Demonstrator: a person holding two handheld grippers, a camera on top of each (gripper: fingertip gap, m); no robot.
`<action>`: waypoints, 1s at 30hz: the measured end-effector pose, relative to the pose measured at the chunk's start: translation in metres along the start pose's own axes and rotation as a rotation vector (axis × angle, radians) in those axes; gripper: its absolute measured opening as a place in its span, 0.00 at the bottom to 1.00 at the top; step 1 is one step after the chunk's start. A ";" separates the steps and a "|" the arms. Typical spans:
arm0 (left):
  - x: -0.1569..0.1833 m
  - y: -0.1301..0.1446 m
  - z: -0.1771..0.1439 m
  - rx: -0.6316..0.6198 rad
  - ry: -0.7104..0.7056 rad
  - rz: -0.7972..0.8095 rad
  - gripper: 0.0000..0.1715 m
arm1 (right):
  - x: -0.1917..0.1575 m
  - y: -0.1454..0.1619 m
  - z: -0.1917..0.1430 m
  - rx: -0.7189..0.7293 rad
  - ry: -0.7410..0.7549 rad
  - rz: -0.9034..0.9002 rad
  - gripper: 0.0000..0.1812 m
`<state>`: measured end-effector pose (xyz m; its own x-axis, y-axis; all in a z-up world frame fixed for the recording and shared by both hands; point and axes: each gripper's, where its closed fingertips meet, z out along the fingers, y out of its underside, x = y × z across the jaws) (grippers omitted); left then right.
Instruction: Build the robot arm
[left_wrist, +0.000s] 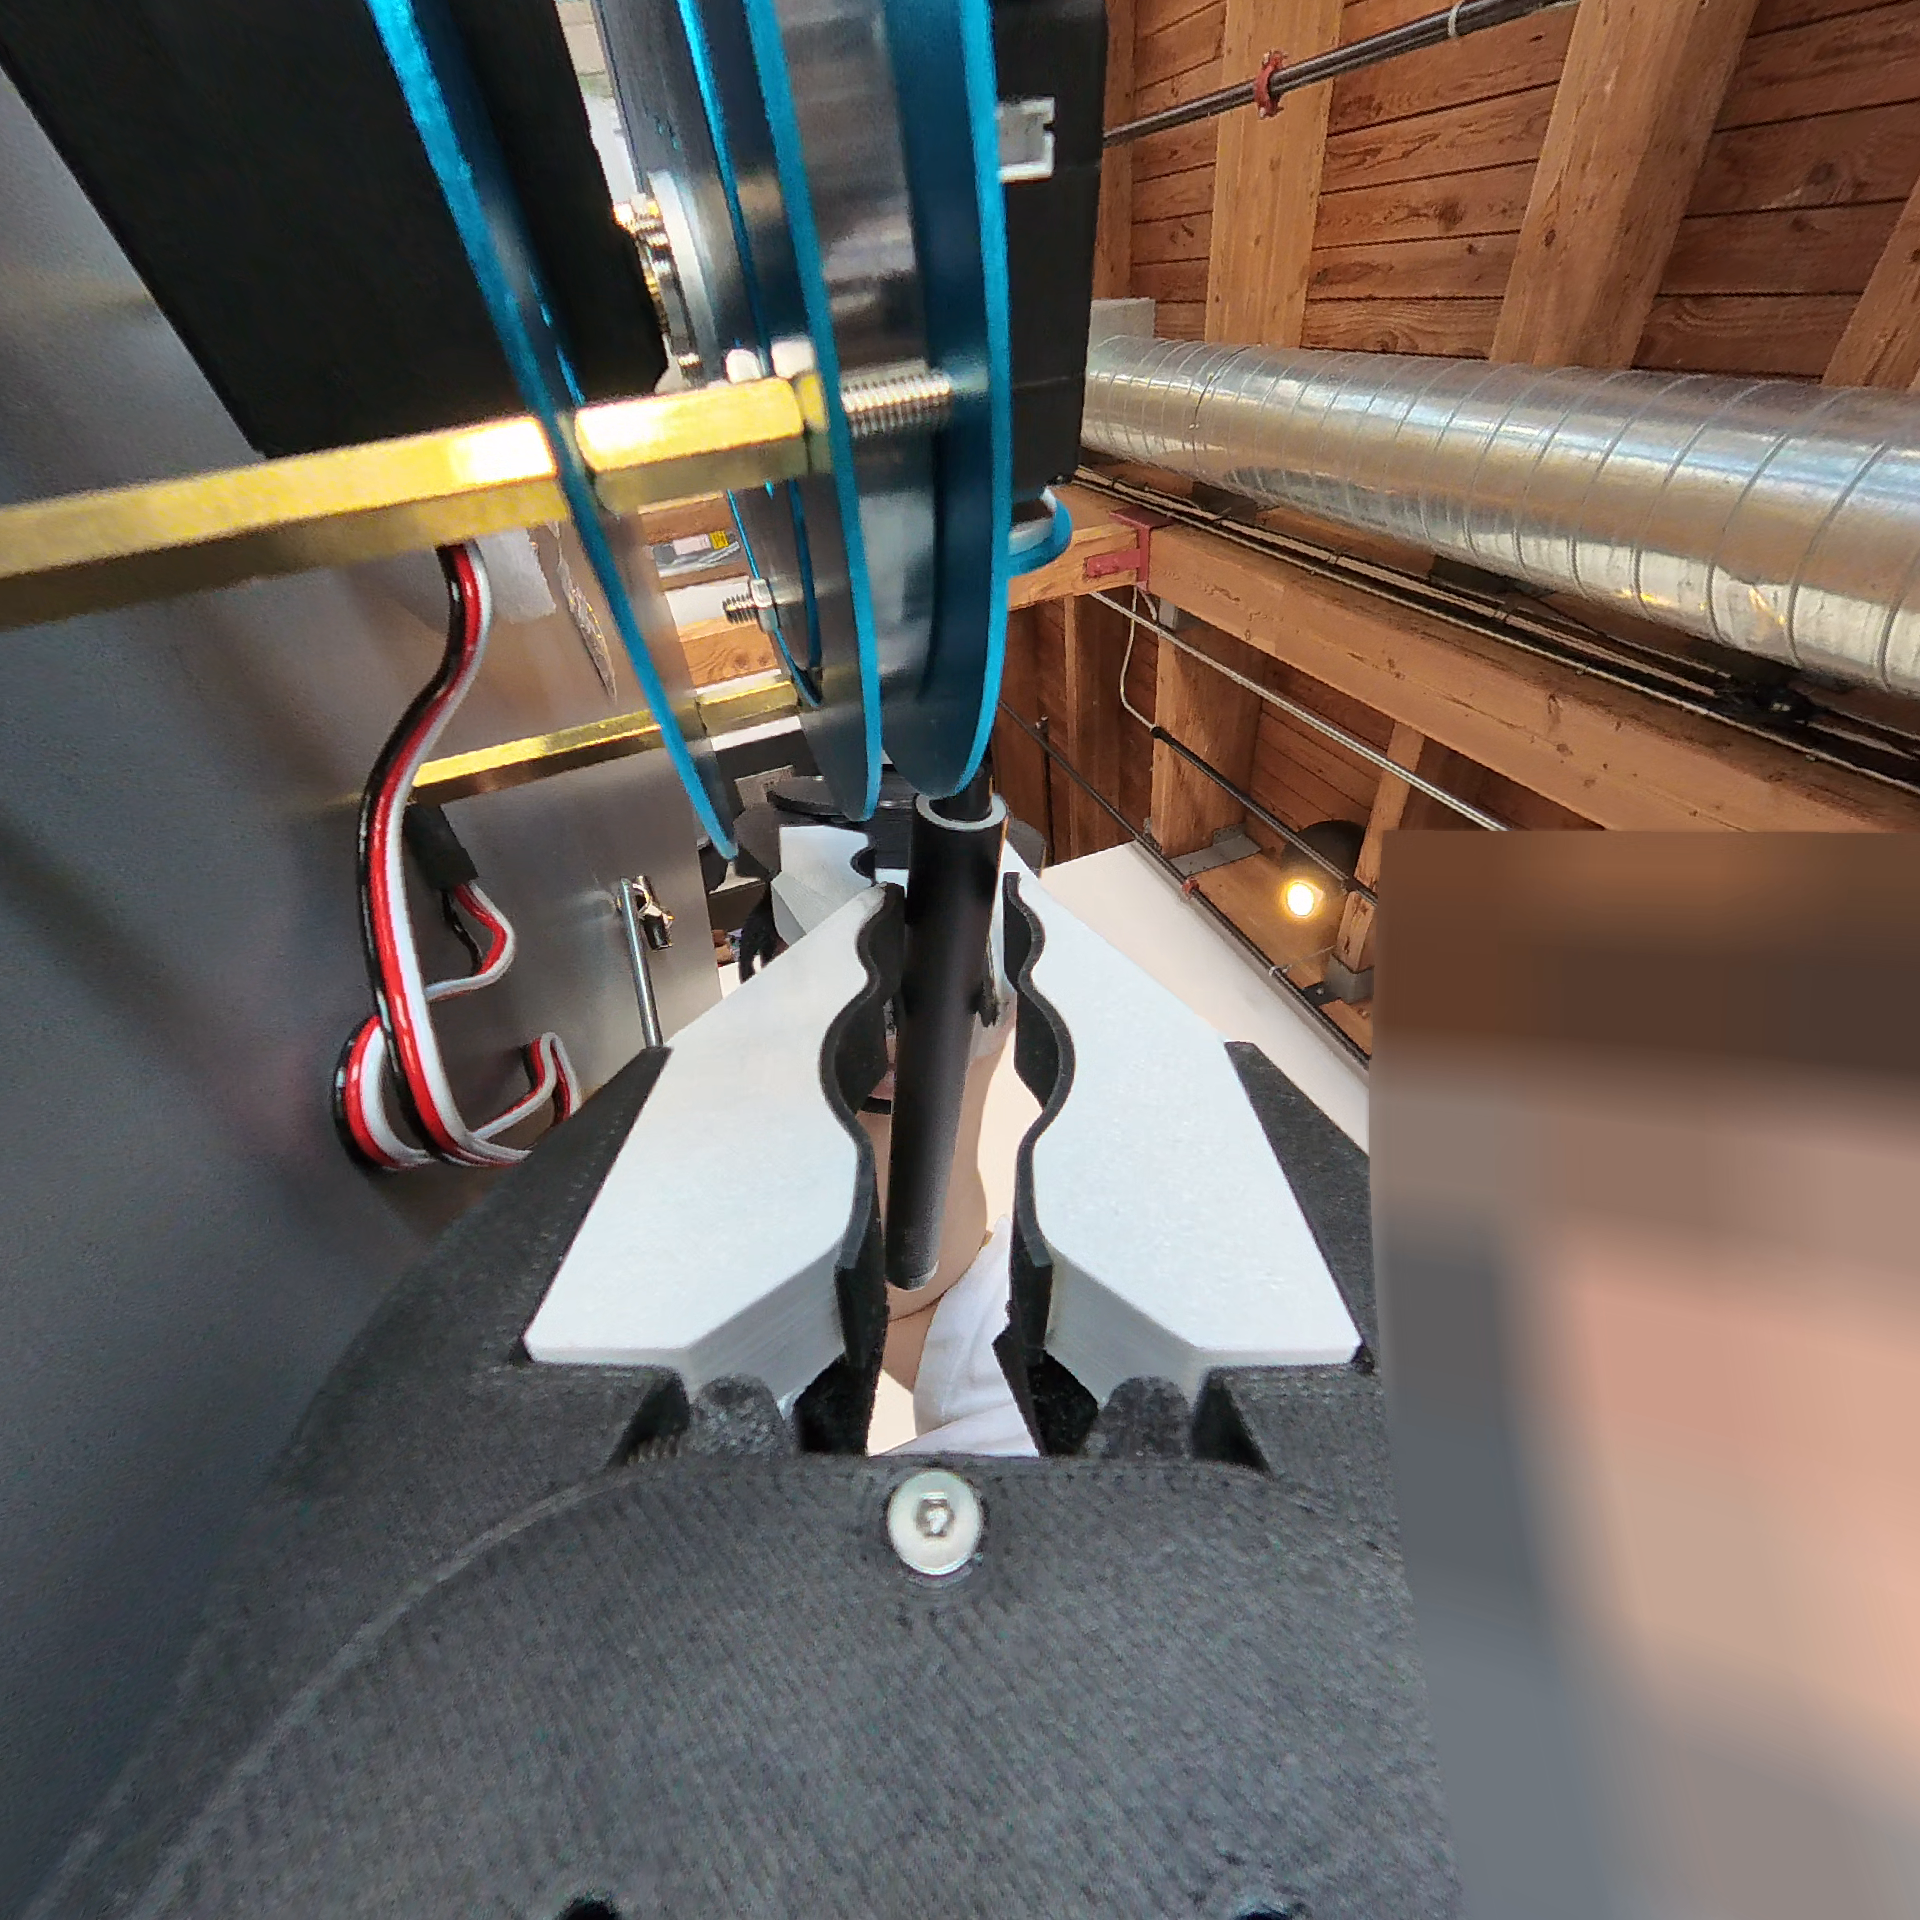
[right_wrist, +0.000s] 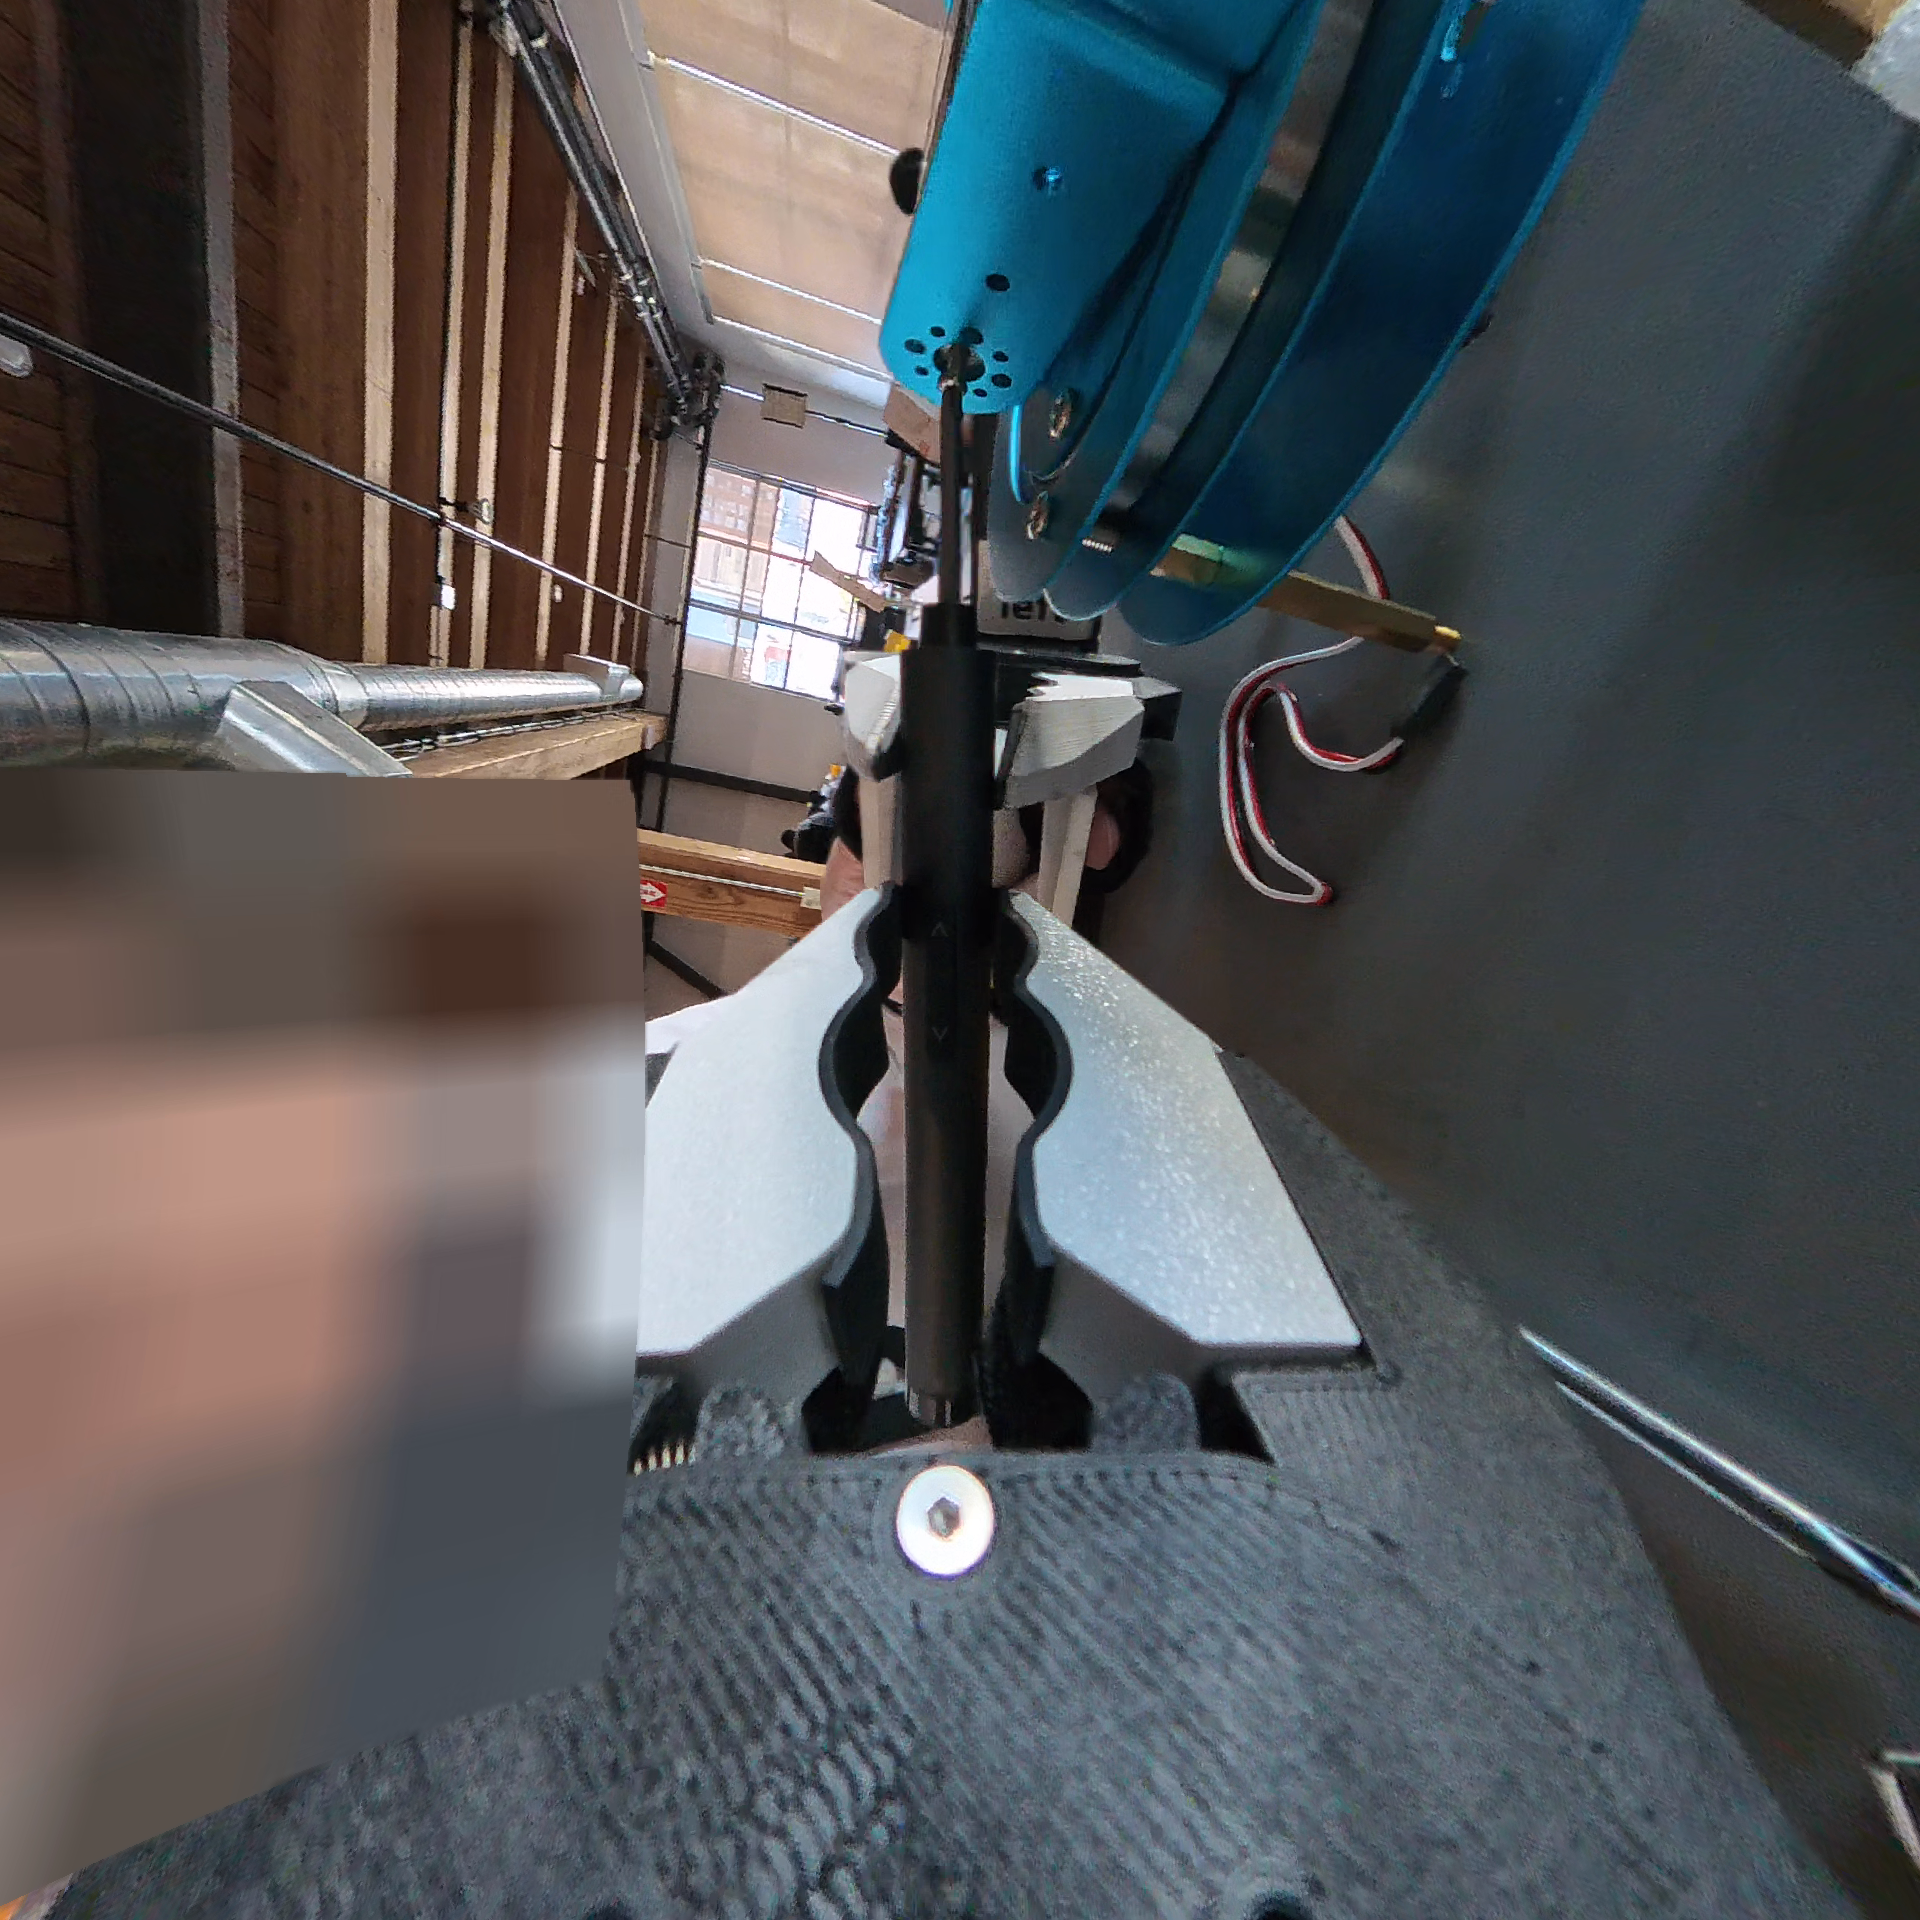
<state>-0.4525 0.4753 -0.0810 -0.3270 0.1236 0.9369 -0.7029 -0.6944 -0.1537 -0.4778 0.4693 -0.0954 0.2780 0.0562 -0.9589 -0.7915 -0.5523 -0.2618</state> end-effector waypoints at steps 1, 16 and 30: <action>0.000 0.000 0.000 0.002 0.001 0.000 0.09 | -0.001 0.000 0.000 0.001 -0.014 0.005 0.08; 0.000 0.005 0.005 0.019 -0.003 -0.008 0.09 | -0.005 -0.001 -0.001 0.031 -0.177 0.110 0.08; -0.003 0.000 0.004 0.084 -0.035 -0.031 0.09 | -0.007 0.004 -0.019 0.116 0.000 -0.129 0.18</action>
<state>-0.4489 0.4717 -0.0823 -0.2828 0.1226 0.9513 -0.6564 -0.7479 -0.0988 -0.4726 0.4508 -0.0876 0.3816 0.1204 -0.9165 -0.8069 -0.4403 -0.3938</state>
